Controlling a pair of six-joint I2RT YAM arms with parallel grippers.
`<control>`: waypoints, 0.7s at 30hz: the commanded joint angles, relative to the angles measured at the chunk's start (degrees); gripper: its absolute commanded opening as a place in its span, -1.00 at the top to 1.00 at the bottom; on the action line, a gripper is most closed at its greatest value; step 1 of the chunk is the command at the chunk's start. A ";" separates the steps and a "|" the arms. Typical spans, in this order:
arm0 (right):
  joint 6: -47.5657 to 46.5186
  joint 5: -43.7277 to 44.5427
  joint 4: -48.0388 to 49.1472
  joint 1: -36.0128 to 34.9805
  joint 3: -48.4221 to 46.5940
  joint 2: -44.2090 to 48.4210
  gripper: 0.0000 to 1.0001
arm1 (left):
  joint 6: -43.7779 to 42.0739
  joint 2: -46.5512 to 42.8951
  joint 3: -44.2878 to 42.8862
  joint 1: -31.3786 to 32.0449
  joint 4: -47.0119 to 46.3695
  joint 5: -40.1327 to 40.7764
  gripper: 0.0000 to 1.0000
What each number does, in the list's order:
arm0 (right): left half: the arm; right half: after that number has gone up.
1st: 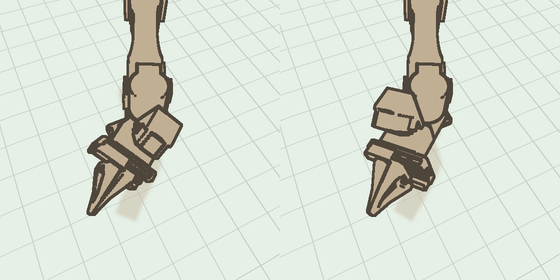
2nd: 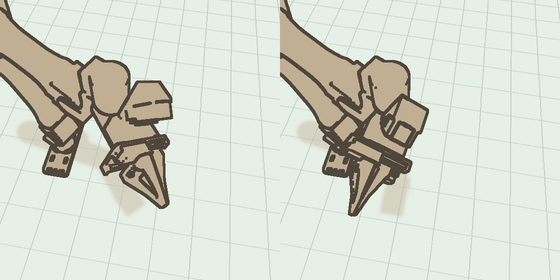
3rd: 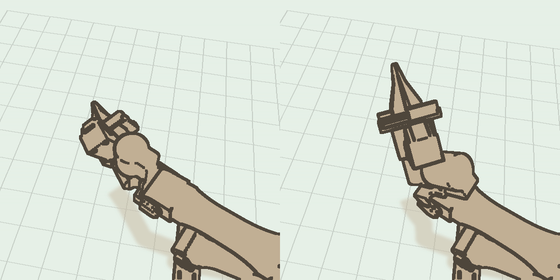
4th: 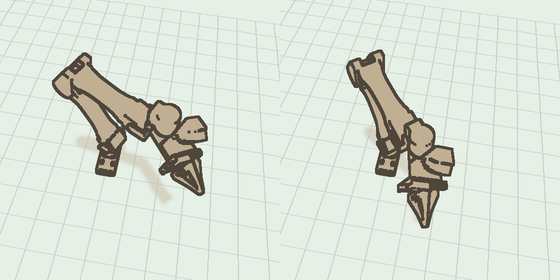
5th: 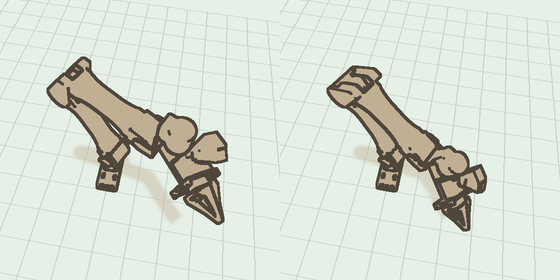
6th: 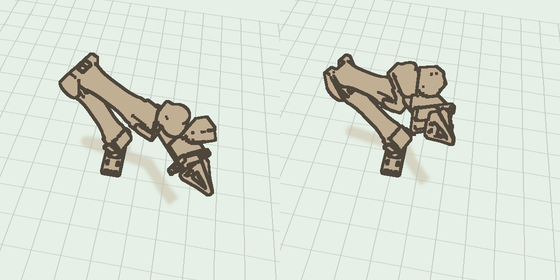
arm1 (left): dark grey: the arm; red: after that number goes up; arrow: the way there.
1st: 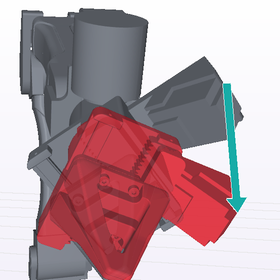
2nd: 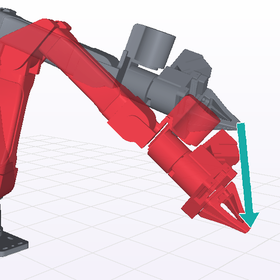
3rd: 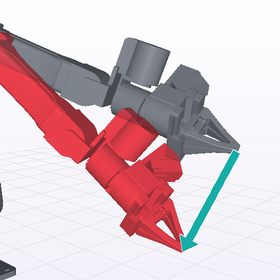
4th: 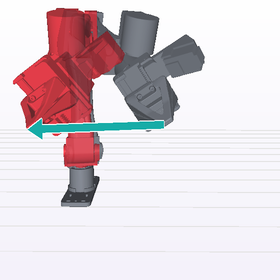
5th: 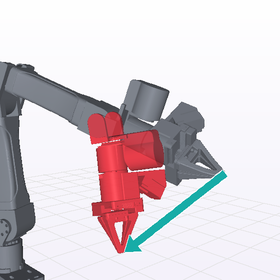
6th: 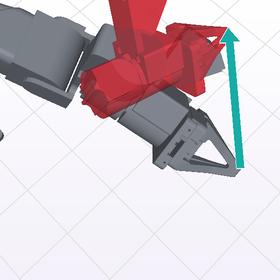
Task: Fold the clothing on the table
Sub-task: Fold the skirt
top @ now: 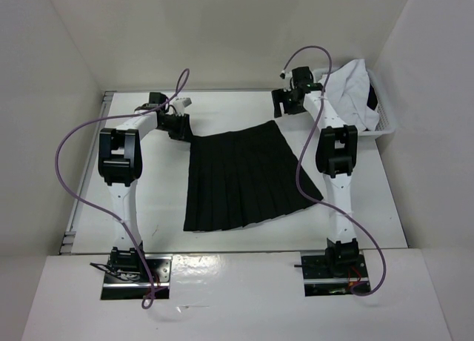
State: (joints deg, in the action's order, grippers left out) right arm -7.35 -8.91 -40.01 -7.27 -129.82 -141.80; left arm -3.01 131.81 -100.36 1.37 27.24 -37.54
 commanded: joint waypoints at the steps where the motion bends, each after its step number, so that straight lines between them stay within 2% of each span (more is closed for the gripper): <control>1: -0.12 -5.50 -2.35 -0.47 -4.64 -1.99 -0.70 | -3.06 0.20 2.09 0.39 4.66 5.10 0.36; 17: -4.15 -12.63 -5.78 0.06 -6.24 -6.30 -0.63 | -4.11 0.73 -0.80 0.39 6.33 7.57 0.42; 21: -4.77 -13.85 -5.78 0.06 -6.24 -7.44 -0.51 | -4.64 0.73 -0.81 0.39 6.33 7.57 0.44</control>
State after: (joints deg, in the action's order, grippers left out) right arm -10.61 -20.58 -44.25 -7.35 -133.84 -147.41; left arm -4.60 131.39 -101.16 1.72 29.91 -34.22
